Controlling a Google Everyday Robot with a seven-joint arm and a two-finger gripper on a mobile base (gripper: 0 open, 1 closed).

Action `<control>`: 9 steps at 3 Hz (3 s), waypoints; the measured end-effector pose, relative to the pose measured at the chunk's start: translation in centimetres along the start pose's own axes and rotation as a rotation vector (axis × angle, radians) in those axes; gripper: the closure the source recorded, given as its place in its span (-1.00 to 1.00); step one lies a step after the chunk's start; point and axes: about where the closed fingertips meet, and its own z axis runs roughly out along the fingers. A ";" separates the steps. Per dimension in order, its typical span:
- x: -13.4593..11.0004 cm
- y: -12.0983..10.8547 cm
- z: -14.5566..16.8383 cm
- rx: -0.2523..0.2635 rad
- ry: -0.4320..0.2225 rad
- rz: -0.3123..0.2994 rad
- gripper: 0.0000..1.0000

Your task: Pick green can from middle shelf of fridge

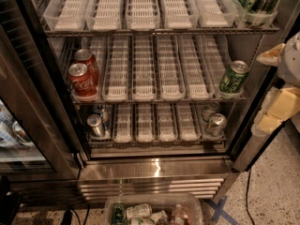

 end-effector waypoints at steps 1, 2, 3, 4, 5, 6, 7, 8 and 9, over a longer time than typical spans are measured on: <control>1.3 -0.3 2.7 0.054 -0.117 0.013 -1.00; 2.1 -1.0 4.9 0.095 -0.218 0.027 -1.00; 2.1 -1.0 4.9 0.095 -0.218 0.027 -1.00; 2.3 -0.9 5.2 0.104 -0.227 0.040 -1.00; 3.3 -0.5 7.1 0.147 -0.277 0.092 -1.00; 3.9 -1.6 8.3 0.250 -0.359 0.142 -1.00; 3.7 -2.7 9.0 0.336 -0.431 0.191 -1.00; 3.2 -3.7 9.2 0.398 -0.478 0.237 -1.00; 3.2 -3.7 9.2 0.398 -0.478 0.237 -1.00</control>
Offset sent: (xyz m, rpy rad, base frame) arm 0.0339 -0.0215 -0.0788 0.2879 -0.1928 0.0037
